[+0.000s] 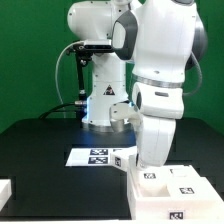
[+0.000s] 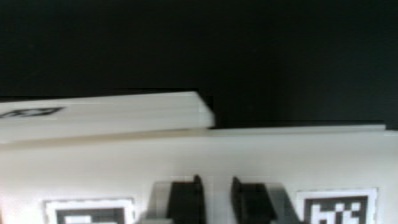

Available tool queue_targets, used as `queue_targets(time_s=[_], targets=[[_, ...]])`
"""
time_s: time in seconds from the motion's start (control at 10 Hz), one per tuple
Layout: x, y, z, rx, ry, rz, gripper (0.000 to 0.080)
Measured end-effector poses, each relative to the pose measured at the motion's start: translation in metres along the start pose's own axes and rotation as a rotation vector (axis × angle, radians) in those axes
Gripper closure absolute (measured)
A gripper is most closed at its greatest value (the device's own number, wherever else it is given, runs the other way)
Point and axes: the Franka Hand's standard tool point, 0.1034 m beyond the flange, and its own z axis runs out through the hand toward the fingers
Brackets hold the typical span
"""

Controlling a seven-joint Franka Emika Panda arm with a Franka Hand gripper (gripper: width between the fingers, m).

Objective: Assemble cabinet

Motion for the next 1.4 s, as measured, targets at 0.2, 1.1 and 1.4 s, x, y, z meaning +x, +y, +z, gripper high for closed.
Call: queue_targets(time_s=[0.2,1.1,1.4], targets=[[0.004,0.015,-0.001,-0.002,-0.003,0.001,0.0734],[-0.002,0.053,-0.003,-0.017,-0.004,-0.039,0.0734],[0.004,0.055,-0.007,0.034,-0.024,0.010,0.0734]])
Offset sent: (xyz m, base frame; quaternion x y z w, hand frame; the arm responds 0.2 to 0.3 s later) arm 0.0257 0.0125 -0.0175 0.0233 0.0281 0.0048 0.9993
